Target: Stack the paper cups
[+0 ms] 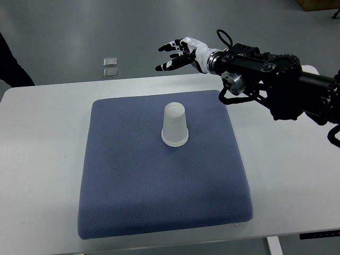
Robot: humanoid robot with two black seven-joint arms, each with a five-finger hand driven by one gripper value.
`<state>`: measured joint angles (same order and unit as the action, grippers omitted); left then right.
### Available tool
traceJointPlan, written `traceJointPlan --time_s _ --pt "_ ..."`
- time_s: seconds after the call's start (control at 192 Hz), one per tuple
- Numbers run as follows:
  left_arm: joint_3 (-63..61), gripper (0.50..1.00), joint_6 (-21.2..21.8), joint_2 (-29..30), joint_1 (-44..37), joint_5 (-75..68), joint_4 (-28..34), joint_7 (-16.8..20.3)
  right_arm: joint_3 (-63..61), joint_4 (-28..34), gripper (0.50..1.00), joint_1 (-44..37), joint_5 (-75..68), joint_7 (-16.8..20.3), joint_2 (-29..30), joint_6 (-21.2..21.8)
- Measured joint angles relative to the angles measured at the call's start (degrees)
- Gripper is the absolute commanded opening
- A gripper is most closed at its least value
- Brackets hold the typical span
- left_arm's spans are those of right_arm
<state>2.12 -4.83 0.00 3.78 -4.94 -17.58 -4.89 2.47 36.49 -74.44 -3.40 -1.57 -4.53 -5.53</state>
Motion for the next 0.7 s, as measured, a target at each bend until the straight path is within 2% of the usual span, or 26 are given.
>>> traceJointPlan --time_s 0.192,0.375,0.494,0.583,0.702 --pt "0.0 1.000 0.0 0.0 0.0 -0.1 -0.3 0.0 -17.6 -7.0 0.901 10.2 -6.7 -1.4 0.3 4.0" --pt "0.0 1.000 0.0 0.0 0.0 -0.1 -0.4 0.0 -29.7 -8.3 0.903 17.5 -8.7 -10.9 0.5 10.8" --pt "0.0 1.000 0.0 0.0 0.0 -0.1 -0.4 0.0 -33.6 -8.3 0.913 21.2 -8.9 -14.8 0.3 17.0" --pt "0.0 1.000 0.0 0.0 0.0 -0.1 -0.4 0.0 -35.1 -8.3 0.913 22.9 -8.9 -16.0 0.5 19.5" --pt "0.0 1.000 0.0 0.0 -0.1 -0.1 -0.4 0.0 -35.3 -8.5 0.913 24.1 -8.7 -16.4 0.6 20.3"
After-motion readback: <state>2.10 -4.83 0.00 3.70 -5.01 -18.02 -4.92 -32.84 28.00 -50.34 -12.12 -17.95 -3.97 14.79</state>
